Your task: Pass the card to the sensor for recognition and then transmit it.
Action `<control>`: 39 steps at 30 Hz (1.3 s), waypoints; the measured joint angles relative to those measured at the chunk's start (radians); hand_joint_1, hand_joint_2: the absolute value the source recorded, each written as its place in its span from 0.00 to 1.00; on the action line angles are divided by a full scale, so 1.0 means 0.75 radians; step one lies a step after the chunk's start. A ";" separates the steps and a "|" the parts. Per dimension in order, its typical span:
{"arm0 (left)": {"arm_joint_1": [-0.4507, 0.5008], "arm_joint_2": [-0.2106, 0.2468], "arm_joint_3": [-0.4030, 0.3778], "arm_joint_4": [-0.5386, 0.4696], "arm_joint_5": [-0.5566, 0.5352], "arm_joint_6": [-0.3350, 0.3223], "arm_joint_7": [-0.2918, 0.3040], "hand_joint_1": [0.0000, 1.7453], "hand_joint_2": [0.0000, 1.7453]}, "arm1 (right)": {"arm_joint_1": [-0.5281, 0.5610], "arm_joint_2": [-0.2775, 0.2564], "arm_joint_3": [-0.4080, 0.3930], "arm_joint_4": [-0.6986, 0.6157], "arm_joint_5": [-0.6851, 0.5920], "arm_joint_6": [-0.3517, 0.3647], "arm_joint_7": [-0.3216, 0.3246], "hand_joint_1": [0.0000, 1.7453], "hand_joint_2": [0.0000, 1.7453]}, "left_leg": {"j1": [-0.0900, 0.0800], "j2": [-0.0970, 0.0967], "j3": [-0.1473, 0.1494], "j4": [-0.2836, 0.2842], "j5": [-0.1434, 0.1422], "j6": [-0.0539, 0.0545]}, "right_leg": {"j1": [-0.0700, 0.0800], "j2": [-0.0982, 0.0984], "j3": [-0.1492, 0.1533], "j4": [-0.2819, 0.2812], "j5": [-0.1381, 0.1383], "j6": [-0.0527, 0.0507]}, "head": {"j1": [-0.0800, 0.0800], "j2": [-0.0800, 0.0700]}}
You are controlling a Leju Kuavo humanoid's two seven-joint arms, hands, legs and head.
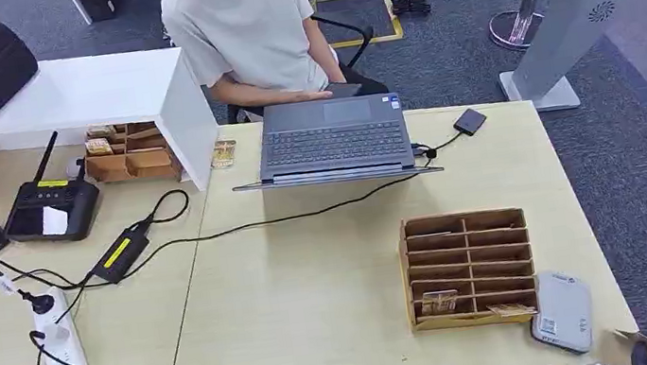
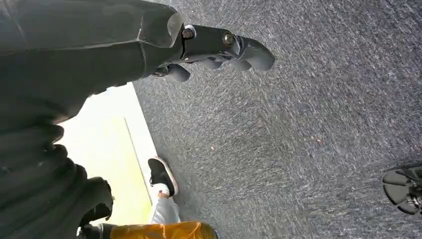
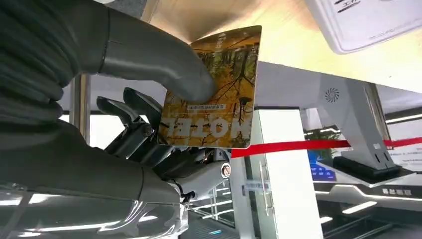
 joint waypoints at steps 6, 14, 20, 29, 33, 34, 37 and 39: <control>0.000 0.001 0.005 0.000 -0.002 -0.003 0.000 0.00 1.00 | -0.004 0.001 0.006 -0.024 -0.012 -0.001 0.000 1.00 1.00 | 0.000 0.000 0.000 0.000 0.000 0.000 | 0.000 0.000 0.000 0.000 0.000 0.000 | 0.000 0.000; -0.002 0.002 0.006 0.000 -0.007 -0.005 0.000 0.00 1.00 | 0.008 0.026 0.108 -0.284 -0.133 0.000 0.000 1.00 1.00 | 0.000 0.000 0.000 0.000 0.000 0.000 | 0.000 0.000 -0.001 0.001 0.000 0.000 | 0.000 0.000; -0.004 0.002 0.006 0.000 -0.008 -0.005 0.000 0.00 1.00 | 0.024 0.048 0.231 -0.554 -0.183 0.000 0.000 1.00 1.00 | 0.000 0.000 0.000 0.000 0.000 0.000 | 0.000 0.000 -0.001 0.001 0.000 0.000 | 0.000 0.000; -0.007 0.004 0.006 0.000 -0.014 -0.005 -0.003 0.00 1.00 | 0.028 0.058 0.339 -0.707 -0.139 0.001 0.000 1.00 1.00 | 0.000 0.000 -0.001 0.000 0.000 0.000 | 0.000 0.000 -0.001 0.001 0.000 0.000 | 0.000 0.000; -0.019 0.012 0.006 0.000 -0.018 -0.008 -0.008 0.00 1.00 | -0.043 0.058 0.433 -0.697 0.055 0.002 0.039 1.00 1.00 | 0.000 0.000 -0.001 0.000 0.001 -0.001 | 0.000 0.000 -0.001 0.002 0.001 -0.001 | 0.000 0.000; -0.022 0.014 0.006 0.000 -0.018 -0.009 -0.011 0.00 1.00 | -0.075 0.056 0.459 -0.681 0.106 0.003 0.076 1.00 1.00 | 0.000 0.000 -0.001 0.000 0.002 -0.002 | 0.001 0.000 0.000 0.002 0.001 -0.002 | 0.001 0.000; -0.032 0.023 0.002 0.000 -0.018 -0.007 -0.018 0.00 1.00 | -0.176 0.023 0.559 -0.618 0.245 0.004 0.197 1.00 1.00 | 0.001 0.000 0.000 0.000 0.004 -0.004 | 0.001 0.001 -0.001 0.002 0.002 -0.002 | 0.001 0.000; -0.033 0.028 -0.002 0.000 -0.018 -0.006 -0.024 0.00 1.00 | -0.218 0.004 0.613 -0.583 0.268 0.004 0.220 1.00 1.00 | 0.001 0.000 0.000 0.000 0.004 -0.004 | 0.001 0.000 -0.001 0.002 0.002 -0.002 | 0.000 0.000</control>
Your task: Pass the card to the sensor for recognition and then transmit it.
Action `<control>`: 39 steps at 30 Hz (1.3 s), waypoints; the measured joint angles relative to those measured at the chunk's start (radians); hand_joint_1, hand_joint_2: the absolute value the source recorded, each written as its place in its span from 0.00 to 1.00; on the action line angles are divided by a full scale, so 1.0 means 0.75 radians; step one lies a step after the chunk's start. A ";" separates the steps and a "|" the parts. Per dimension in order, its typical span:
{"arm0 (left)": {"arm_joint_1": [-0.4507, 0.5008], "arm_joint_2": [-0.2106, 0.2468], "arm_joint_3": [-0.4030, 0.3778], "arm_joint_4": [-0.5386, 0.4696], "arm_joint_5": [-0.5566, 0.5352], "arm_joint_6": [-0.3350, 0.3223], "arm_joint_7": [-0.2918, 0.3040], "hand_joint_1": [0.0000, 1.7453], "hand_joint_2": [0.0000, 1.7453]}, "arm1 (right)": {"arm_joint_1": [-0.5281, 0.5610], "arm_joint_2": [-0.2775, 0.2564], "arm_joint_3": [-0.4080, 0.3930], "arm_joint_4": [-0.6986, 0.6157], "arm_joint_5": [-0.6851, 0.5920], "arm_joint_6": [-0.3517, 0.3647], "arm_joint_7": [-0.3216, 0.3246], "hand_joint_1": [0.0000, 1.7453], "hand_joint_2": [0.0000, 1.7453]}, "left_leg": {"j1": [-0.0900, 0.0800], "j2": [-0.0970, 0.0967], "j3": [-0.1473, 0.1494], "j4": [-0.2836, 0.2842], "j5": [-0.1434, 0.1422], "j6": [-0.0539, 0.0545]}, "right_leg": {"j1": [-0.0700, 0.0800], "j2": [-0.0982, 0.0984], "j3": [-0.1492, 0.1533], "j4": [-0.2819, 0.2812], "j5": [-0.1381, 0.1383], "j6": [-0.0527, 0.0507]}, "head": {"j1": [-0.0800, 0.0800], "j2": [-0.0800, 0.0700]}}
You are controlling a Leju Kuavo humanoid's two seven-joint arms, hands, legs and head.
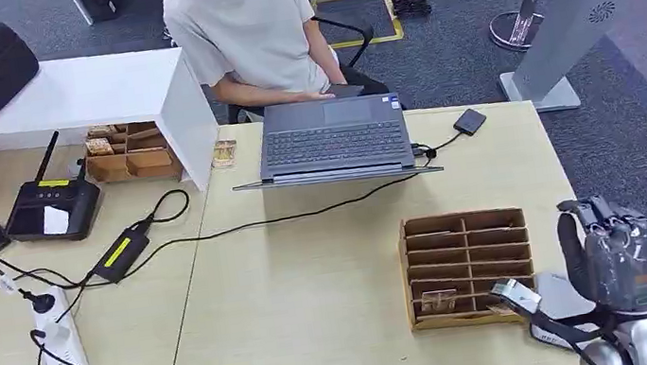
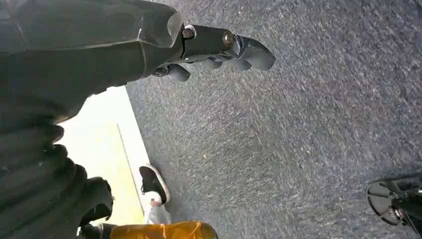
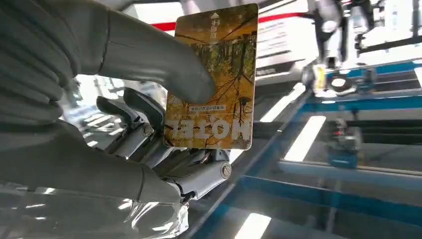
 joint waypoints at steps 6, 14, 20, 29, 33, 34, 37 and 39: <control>-0.002 0.012 -0.013 0.000 0.000 0.006 -0.034 0.00 1.00 | -0.130 -0.081 0.164 0.099 0.158 0.000 0.253 1.00 1.00 | 0.000 0.001 -0.002 0.000 0.000 0.000 | 0.000 0.002 -0.001 0.001 0.000 0.000 | 0.000 0.000; -0.018 0.021 -0.032 0.000 0.000 -0.070 -0.058 0.00 1.00 | -0.480 -0.279 0.669 0.417 0.249 0.002 0.751 1.00 1.00 | 0.000 -0.003 -0.003 0.000 0.004 0.001 | 0.000 -0.002 -0.001 0.001 0.002 0.000 | 0.001 0.000; -0.018 0.026 -0.067 0.002 -0.001 -0.085 -0.082 0.00 1.00 | -0.684 -0.344 0.918 0.626 0.250 0.002 0.837 1.00 1.00 | 0.001 -0.003 -0.006 0.000 0.005 -0.001 | 0.001 -0.001 -0.006 0.002 0.004 -0.002 | 0.001 0.000; -0.019 0.025 -0.107 0.002 -0.001 -0.101 -0.099 0.00 1.00 | -0.890 -0.350 1.133 0.826 0.249 0.002 0.899 1.00 1.00 | 0.000 -0.001 -0.007 0.000 0.005 -0.002 | 0.001 0.000 -0.007 0.002 0.005 -0.002 | 0.001 0.000; -0.018 0.025 -0.118 0.003 -0.001 -0.109 -0.097 0.00 1.00 | -0.946 -0.338 1.184 0.872 0.249 0.001 0.902 1.00 1.00 | 0.001 -0.001 -0.007 0.000 0.005 -0.002 | 0.001 0.000 -0.007 0.002 0.005 -0.002 | 0.000 0.000; -0.018 0.025 -0.118 0.003 -0.001 -0.110 -0.097 0.00 1.00 | -0.953 -0.335 1.190 0.879 0.249 0.001 0.902 1.00 1.00 | 0.001 -0.001 -0.007 0.000 0.005 -0.002 | 0.001 0.000 -0.007 0.002 0.005 -0.002 | 0.001 0.000; -0.018 0.025 -0.119 0.005 -0.001 -0.111 -0.097 0.00 1.00 | -0.966 -0.327 1.207 0.894 0.249 0.001 0.899 1.00 1.00 | 0.001 -0.001 -0.007 0.000 0.005 -0.002 | 0.001 0.000 -0.007 0.002 0.005 -0.002 | 0.000 0.000; -0.018 0.024 -0.119 0.007 0.000 -0.112 -0.099 0.00 1.00 | -0.968 -0.323 1.215 0.899 0.249 0.001 0.897 1.00 1.00 | 0.001 -0.001 -0.007 0.000 0.005 -0.002 | 0.001 0.000 -0.007 0.002 0.005 -0.002 | 0.000 0.000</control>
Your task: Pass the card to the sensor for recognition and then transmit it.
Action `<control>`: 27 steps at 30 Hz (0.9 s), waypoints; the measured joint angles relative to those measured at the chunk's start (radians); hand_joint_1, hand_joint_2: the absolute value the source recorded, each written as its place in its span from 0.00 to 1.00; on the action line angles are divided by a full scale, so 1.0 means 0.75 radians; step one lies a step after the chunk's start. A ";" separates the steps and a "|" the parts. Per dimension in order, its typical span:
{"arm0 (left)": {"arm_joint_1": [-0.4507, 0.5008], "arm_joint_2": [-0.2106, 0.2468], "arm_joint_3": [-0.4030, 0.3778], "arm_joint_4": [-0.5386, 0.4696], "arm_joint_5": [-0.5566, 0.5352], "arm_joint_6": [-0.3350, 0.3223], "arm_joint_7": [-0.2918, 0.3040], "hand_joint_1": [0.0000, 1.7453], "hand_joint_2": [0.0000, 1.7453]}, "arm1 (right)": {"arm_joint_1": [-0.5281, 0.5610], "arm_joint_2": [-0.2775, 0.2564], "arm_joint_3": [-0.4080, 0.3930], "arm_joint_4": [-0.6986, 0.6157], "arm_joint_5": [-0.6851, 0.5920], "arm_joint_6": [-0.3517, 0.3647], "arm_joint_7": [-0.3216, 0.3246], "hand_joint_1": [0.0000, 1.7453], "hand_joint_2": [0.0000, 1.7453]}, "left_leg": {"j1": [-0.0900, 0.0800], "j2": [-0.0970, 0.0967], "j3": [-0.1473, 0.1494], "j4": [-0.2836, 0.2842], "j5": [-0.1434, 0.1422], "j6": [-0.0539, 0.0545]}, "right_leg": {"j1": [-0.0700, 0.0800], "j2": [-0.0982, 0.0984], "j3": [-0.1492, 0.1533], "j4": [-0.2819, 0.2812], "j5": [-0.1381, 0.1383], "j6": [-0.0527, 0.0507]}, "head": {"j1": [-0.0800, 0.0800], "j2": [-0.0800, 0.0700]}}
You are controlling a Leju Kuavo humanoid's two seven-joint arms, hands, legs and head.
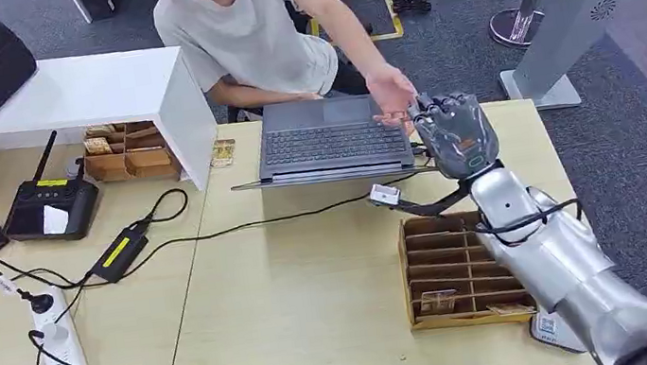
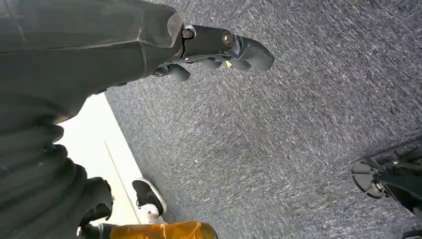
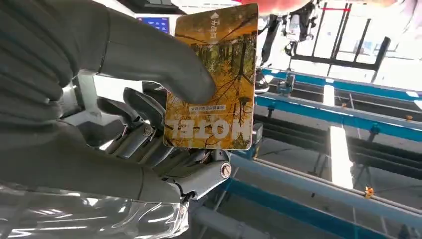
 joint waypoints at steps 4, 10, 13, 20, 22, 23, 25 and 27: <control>0.000 -0.001 0.000 0.001 0.000 0.000 0.000 0.00 1.00 | 0.000 0.004 0.014 0.005 0.000 0.000 0.000 1.00 1.00 | 0.000 0.000 0.000 0.000 0.000 0.000 | 0.000 0.000 0.000 0.000 0.000 0.000 | 0.001 0.000; 0.000 -0.001 -0.001 0.001 0.000 0.000 0.000 0.00 1.00 | -0.002 0.007 0.028 0.007 -0.001 0.000 -0.001 0.00 1.00 | 0.000 0.000 0.000 0.000 0.000 0.000 | 0.000 0.000 0.000 0.000 0.000 0.000 | 0.001 0.000; 0.000 -0.001 -0.001 0.002 0.000 -0.002 -0.001 0.00 1.00 | -0.002 0.007 0.035 0.009 -0.001 0.000 -0.001 0.00 1.00 | 0.000 0.000 0.000 0.000 0.000 0.000 | 0.000 0.000 0.000 0.000 0.000 0.000 | 0.001 0.000; 0.000 0.001 -0.001 0.002 0.001 0.006 0.007 0.00 1.00 | -0.002 0.007 0.040 0.009 -0.001 -0.001 0.003 0.00 1.00 | 0.000 0.000 0.000 0.000 0.000 0.000 | 0.000 0.000 0.000 0.000 0.000 0.000 | 0.000 0.000; 0.001 0.001 -0.001 0.002 0.001 0.005 0.014 0.00 1.00 | -0.002 0.007 0.040 0.009 -0.001 -0.001 0.001 0.00 1.00 | 0.000 0.000 0.000 0.000 0.000 0.000 | 0.000 0.000 0.000 0.000 0.000 0.000 | 0.001 0.000; 0.001 0.001 -0.001 0.002 0.001 0.004 0.019 0.00 1.00 | -0.002 0.007 0.040 0.009 -0.001 -0.001 0.001 0.00 1.00 | 0.000 0.000 0.000 0.000 0.000 0.000 | 0.000 0.000 0.000 0.000 0.000 0.000 | 0.001 0.000; 0.001 0.001 -0.001 0.002 0.001 0.002 0.028 0.00 1.00 | -0.002 0.007 0.040 0.009 -0.001 -0.001 0.001 0.00 1.00 | 0.000 0.000 0.000 0.000 0.000 0.000 | 0.000 0.000 0.000 0.000 0.000 0.000 | 0.001 0.000; 0.001 0.001 -0.001 0.002 0.001 0.002 0.032 0.00 1.00 | -0.002 0.007 0.040 0.009 -0.001 -0.001 0.001 0.00 1.00 | 0.000 0.000 0.000 0.000 0.000 0.000 | 0.000 0.000 0.000 0.000 0.000 0.000 | 0.001 0.000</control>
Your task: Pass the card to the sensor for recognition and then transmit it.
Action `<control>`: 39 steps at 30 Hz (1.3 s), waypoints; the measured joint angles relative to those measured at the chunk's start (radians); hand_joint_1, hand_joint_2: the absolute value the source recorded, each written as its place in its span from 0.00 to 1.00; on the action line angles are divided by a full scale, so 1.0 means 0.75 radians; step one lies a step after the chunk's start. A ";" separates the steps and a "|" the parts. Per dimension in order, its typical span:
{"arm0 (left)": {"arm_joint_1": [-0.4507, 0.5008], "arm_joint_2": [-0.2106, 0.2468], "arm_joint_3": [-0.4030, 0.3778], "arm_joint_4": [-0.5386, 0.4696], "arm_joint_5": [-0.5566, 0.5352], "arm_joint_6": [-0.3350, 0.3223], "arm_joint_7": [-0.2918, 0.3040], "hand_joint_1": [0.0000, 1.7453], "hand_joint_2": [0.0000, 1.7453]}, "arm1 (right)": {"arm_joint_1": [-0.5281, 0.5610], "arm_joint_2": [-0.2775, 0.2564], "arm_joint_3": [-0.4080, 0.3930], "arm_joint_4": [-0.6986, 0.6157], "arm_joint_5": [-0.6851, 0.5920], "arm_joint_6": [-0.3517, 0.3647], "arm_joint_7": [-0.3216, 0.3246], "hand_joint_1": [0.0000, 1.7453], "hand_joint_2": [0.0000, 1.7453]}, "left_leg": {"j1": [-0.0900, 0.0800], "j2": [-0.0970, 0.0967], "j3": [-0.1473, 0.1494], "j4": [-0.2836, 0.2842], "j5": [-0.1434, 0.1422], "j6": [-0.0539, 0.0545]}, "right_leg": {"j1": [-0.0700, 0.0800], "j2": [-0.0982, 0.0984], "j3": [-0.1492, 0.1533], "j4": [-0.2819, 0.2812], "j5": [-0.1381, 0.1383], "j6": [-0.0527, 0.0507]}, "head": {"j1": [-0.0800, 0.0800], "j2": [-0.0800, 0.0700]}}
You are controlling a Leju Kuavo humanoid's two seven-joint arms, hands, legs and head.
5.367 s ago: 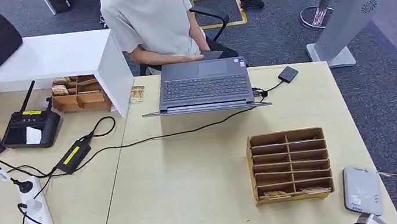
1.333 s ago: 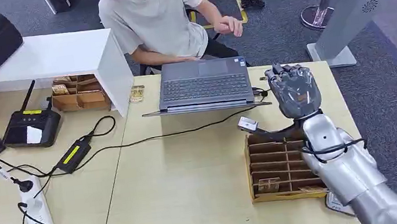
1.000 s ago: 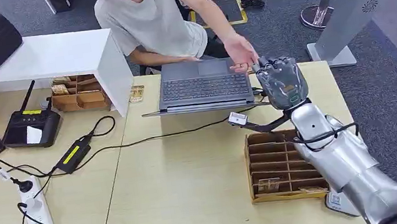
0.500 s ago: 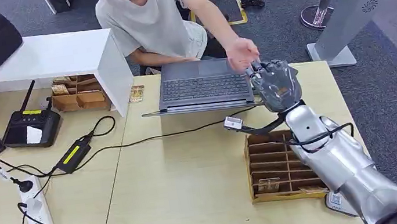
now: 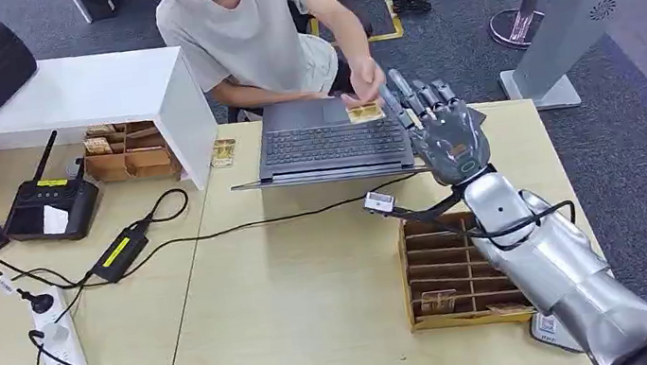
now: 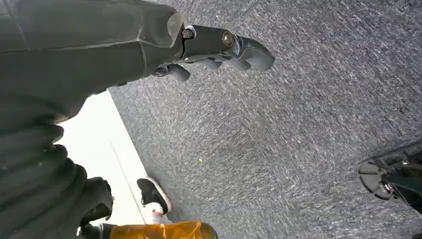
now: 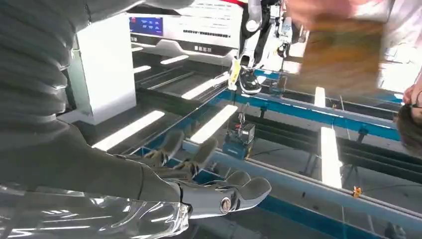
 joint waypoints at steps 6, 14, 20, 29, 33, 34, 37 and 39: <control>0.000 0.000 0.000 0.001 0.001 -0.002 0.015 0.00 1.00 | 0.007 0.000 -0.003 -0.017 0.000 0.000 -0.010 0.00 1.00 | 0.000 0.000 0.000 0.000 0.000 0.000 | 0.000 0.000 0.000 0.000 0.000 0.000 | 0.000 0.000; 0.003 -0.002 0.000 0.001 0.002 -0.002 0.022 0.00 1.00 | 0.102 -0.004 -0.095 -0.190 -0.003 -0.001 -0.083 0.00 1.00 | 0.000 0.000 0.000 0.000 0.000 0.000 | 0.000 0.000 -0.001 0.000 0.000 0.000 | 0.000 0.000; 0.006 -0.005 0.003 0.001 0.006 -0.001 0.033 0.00 1.00 | 0.228 -0.020 -0.169 -0.380 -0.048 -0.001 -0.172 0.00 1.00 | 0.000 -0.002 0.000 0.000 0.000 0.000 | 0.000 -0.002 0.000 -0.002 0.000 0.000 | 0.000 0.000; 0.026 -0.028 0.044 0.002 0.016 0.001 0.049 0.00 1.00 | 0.785 -0.053 -0.393 -1.007 -0.129 -0.001 -0.402 0.00 1.00 | 0.000 -0.003 -0.002 0.000 -0.006 0.001 | 0.000 -0.003 -0.001 -0.003 -0.005 0.001 | 0.000 0.000; 0.027 -0.040 0.061 0.002 0.023 0.009 0.051 0.00 1.00 | 0.919 -0.054 -0.466 -1.123 -0.187 -0.001 -0.463 0.00 1.00 | 0.000 -0.002 -0.002 0.000 -0.006 0.001 | 0.000 -0.002 -0.001 -0.003 -0.005 0.001 | 0.000 0.000; 0.028 -0.041 0.063 0.002 0.024 0.009 0.054 0.00 1.00 | 0.952 -0.058 -0.485 -1.145 -0.217 -0.001 -0.486 0.00 1.00 | 0.000 -0.002 -0.002 0.000 -0.006 0.001 | 0.000 -0.002 -0.001 -0.003 -0.005 0.001 | -0.001 0.000; 0.029 -0.048 0.078 0.002 0.031 0.013 0.064 0.00 1.00 | 1.036 -0.075 -0.529 -1.186 -0.282 -0.001 -0.514 0.00 1.00 | 0.000 -0.002 -0.002 0.000 -0.006 0.001 | 0.000 -0.002 -0.001 -0.003 -0.005 0.002 | 0.000 0.000; 0.031 -0.053 0.092 0.002 0.040 0.017 0.065 0.00 1.00 | 1.087 -0.099 -0.549 -1.207 -0.302 -0.001 -0.510 0.00 1.00 | 0.000 -0.002 -0.002 0.000 -0.006 0.001 | 0.000 -0.002 0.000 -0.003 -0.005 0.002 | 0.000 0.000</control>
